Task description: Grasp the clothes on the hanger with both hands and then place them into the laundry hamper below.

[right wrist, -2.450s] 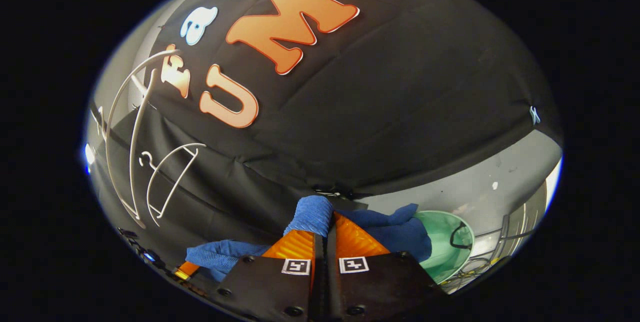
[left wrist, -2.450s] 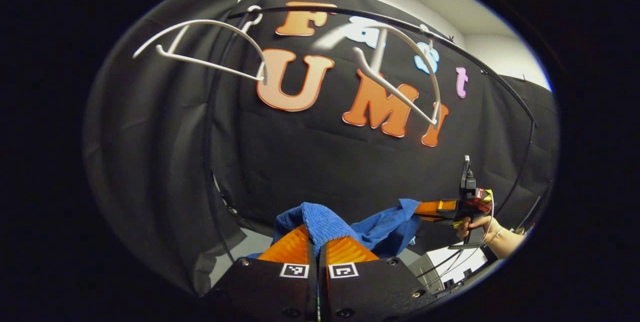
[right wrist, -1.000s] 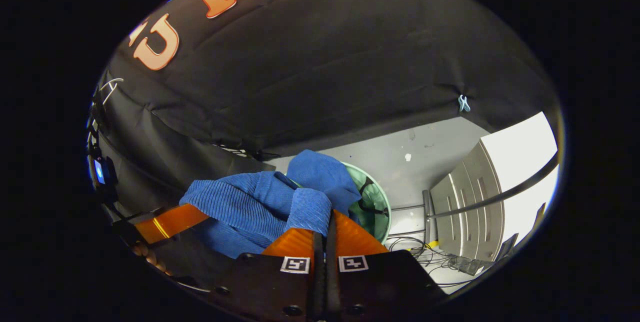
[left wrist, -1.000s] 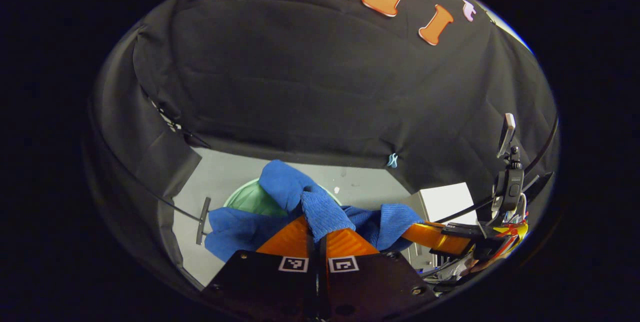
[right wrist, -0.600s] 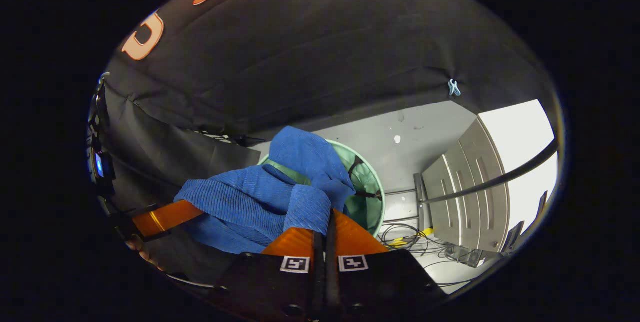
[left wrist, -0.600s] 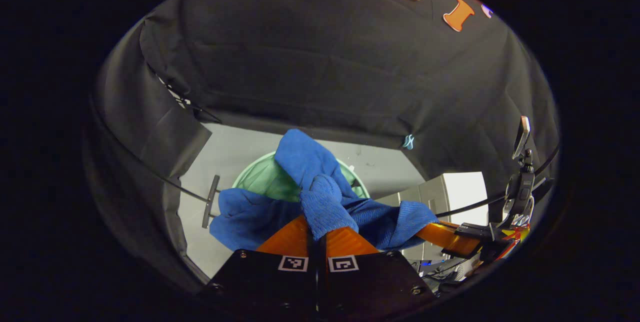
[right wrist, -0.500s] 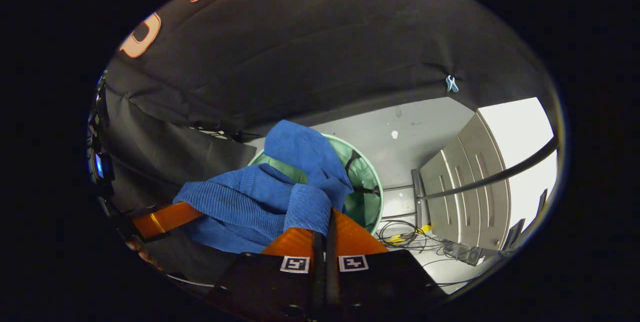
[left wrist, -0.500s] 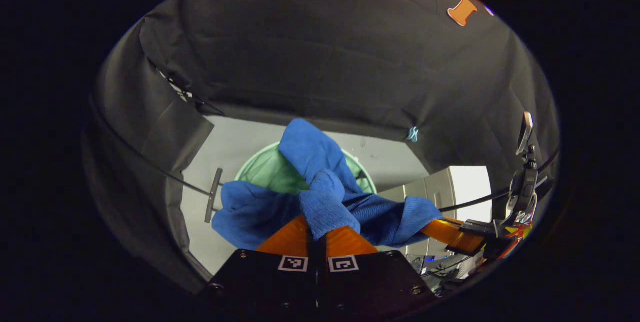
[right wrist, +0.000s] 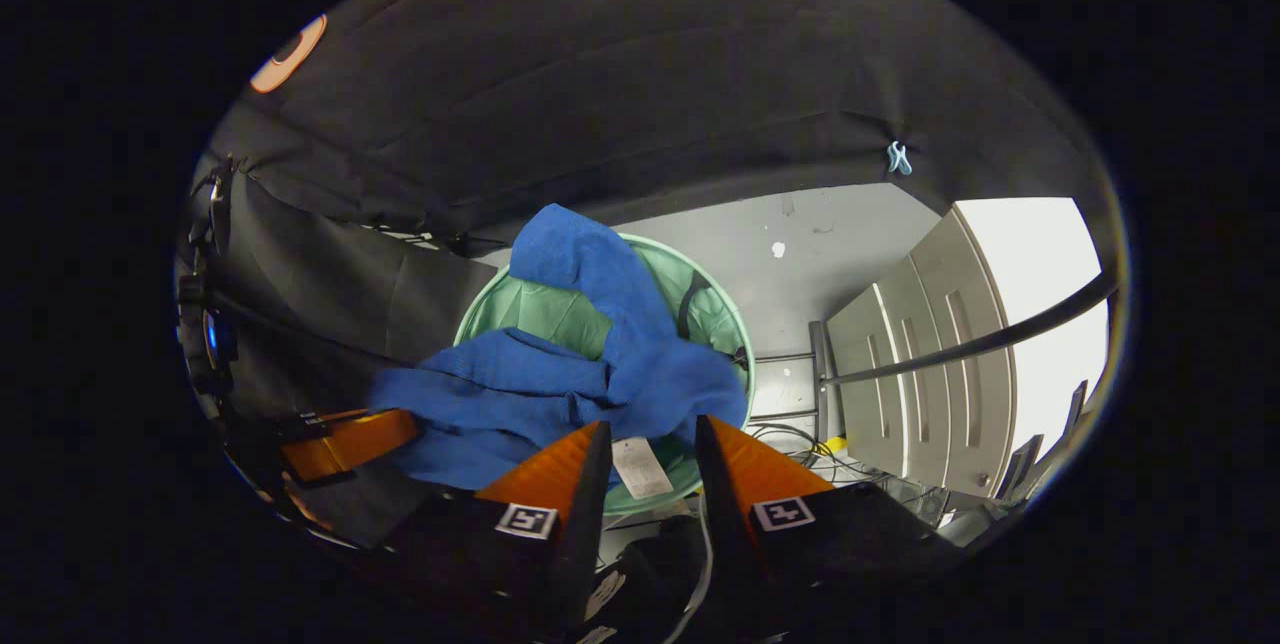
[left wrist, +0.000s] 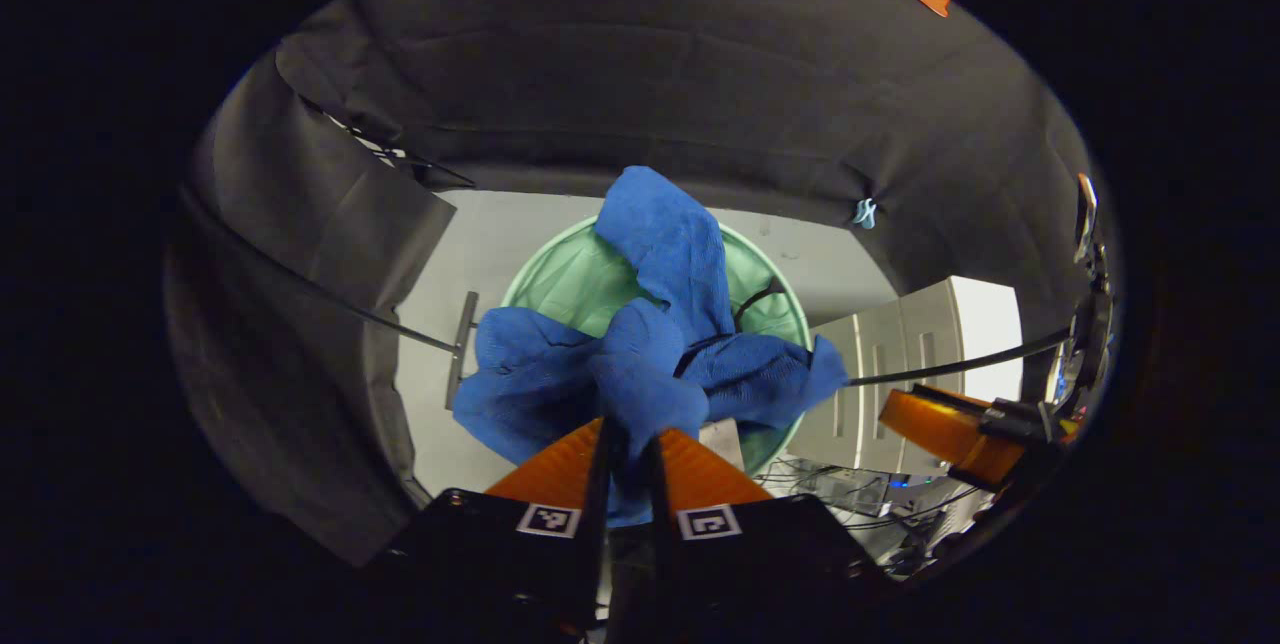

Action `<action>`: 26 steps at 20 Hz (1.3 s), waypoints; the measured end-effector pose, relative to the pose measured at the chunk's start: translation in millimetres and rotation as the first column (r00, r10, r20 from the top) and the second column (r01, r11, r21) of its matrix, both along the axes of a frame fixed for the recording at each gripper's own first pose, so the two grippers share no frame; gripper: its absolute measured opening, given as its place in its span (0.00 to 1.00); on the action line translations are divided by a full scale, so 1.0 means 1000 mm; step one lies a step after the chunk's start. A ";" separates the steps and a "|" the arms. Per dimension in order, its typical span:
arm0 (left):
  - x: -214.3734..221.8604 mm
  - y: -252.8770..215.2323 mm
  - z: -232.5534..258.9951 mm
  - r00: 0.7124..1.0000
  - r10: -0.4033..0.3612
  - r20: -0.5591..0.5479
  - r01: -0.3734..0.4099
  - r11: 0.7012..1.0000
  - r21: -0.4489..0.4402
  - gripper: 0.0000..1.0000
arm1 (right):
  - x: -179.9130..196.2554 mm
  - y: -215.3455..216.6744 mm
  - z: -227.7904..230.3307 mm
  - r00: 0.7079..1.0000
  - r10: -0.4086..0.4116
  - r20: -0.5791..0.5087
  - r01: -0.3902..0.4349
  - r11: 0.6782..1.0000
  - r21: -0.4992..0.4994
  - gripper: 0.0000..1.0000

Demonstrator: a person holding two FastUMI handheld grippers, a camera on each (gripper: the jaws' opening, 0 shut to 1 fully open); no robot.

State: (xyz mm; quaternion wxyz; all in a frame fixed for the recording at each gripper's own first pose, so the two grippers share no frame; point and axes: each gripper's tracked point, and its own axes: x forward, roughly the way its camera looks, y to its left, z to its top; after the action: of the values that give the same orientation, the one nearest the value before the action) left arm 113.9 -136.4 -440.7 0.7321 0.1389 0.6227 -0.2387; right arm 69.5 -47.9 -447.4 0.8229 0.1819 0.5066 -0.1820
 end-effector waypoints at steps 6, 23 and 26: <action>-0.011 0.003 0.010 0.999 0.019 0.036 -0.020 0.999 0.033 0.82 | -0.016 -0.008 0.020 1.000 0.000 0.030 0.001 1.000 -0.019 0.73; -0.024 -0.057 0.255 0.831 0.146 0.537 -0.011 0.969 -0.247 0.98 | -0.087 -0.031 0.295 0.849 0.138 0.510 0.018 0.957 -0.289 0.98; -0.032 -0.088 0.317 0.784 0.205 0.585 0.016 0.937 -0.349 0.97 | -0.106 -0.034 0.356 0.783 0.177 0.596 0.041 0.942 -0.334 0.99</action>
State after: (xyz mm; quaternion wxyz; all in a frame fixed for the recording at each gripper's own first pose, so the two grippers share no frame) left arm 81.9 -224.2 -123.4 0.9180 0.0502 0.3076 -0.2454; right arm -36.0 -82.1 -91.9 0.9675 0.0730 0.1780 -0.1642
